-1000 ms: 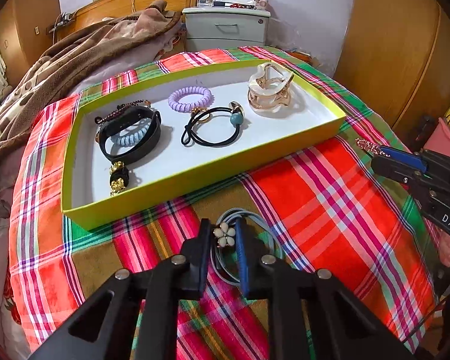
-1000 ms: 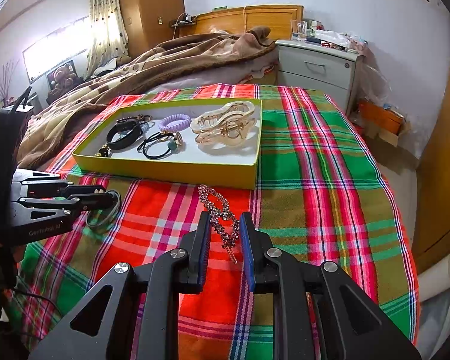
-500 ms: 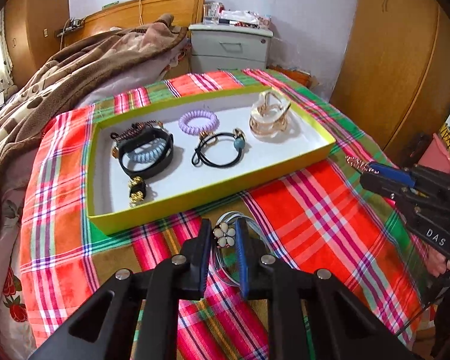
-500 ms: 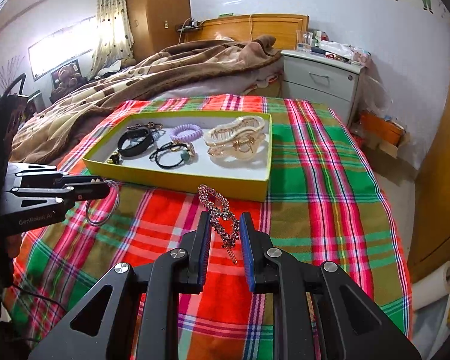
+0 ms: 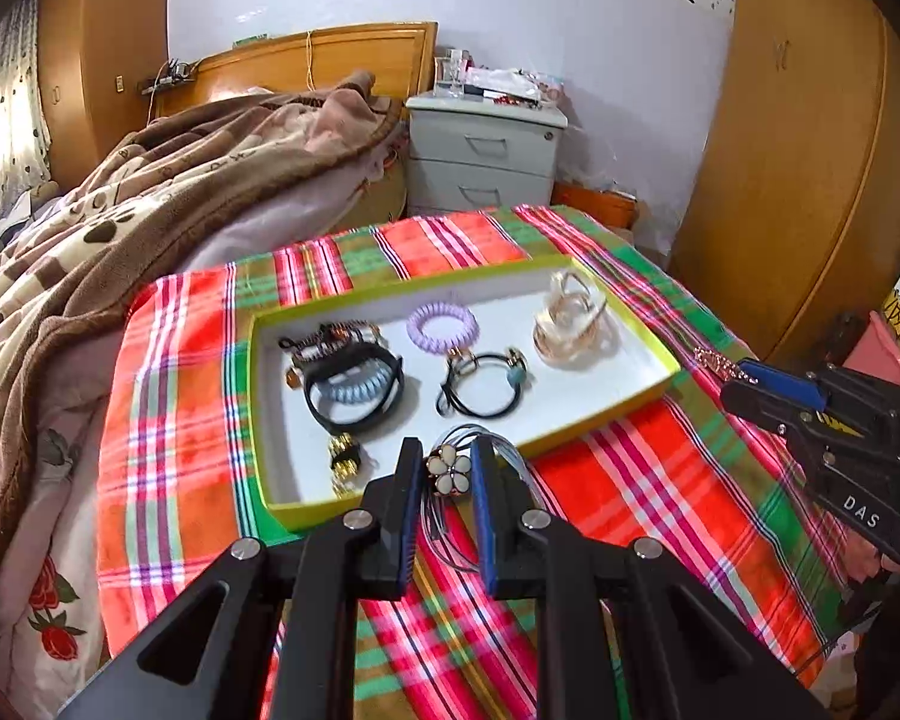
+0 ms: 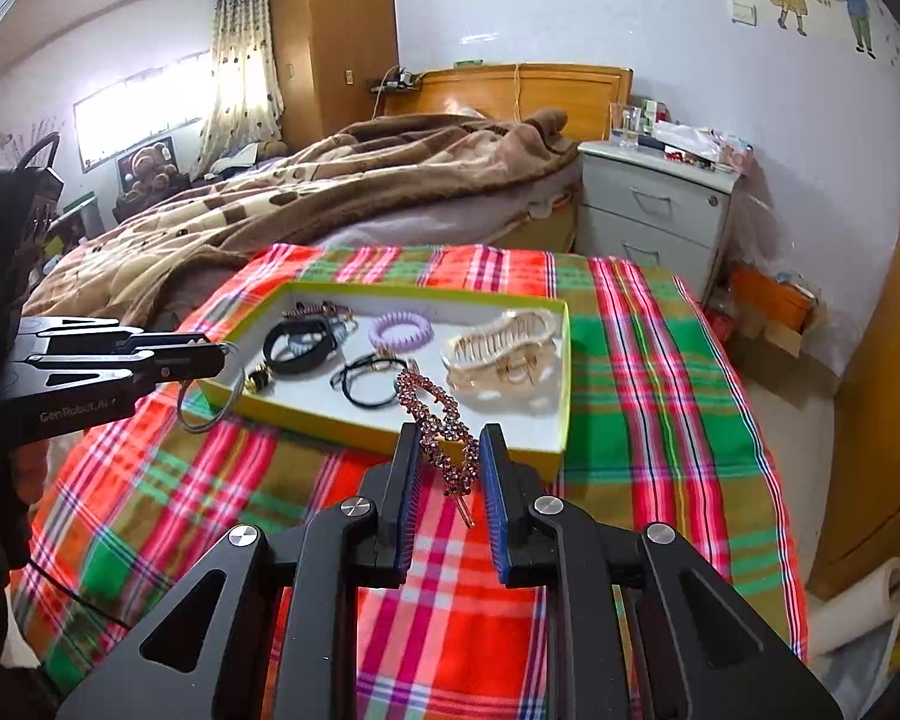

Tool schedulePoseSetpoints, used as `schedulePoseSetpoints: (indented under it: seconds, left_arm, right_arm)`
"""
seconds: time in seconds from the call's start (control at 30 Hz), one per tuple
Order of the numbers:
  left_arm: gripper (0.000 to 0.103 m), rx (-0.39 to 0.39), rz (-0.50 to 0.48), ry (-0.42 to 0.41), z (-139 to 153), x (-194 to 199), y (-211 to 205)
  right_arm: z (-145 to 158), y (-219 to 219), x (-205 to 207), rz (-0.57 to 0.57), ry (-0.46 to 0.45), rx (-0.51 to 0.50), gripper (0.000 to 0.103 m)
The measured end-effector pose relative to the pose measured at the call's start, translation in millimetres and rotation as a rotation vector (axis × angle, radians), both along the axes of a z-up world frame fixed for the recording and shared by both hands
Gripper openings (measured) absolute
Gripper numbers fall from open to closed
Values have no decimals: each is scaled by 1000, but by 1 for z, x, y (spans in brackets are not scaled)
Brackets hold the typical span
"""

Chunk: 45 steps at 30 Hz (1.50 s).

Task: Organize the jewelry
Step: 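Carry both held items into the yellow box lid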

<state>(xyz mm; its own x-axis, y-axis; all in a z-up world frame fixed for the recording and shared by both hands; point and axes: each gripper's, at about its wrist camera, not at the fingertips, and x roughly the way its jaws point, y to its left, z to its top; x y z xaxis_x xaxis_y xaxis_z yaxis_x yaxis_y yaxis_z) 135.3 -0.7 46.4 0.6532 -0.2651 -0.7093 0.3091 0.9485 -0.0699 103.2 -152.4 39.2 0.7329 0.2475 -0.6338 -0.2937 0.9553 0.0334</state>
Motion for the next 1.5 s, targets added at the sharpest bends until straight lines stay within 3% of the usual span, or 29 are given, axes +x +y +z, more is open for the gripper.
schedulePoseSetpoints:
  seconds: [0.4, 0.87, 1.23, 1.5]
  left_arm:
    - [17, -39, 8, 6, 11, 47, 7]
    - [17, -70, 1, 88, -12, 103, -1]
    - [17, -56, -17, 162, -43, 115, -13]
    - [17, -44, -21, 156, -46, 117, -18]
  right_arm:
    - [-2, 18, 37, 23, 13, -1, 20]
    - [-35, 33, 78, 92, 117, -56, 20]
    - [-55, 30, 89, 110, 185, -114, 20]
    - [-60, 29, 97, 109, 216, -129, 20]
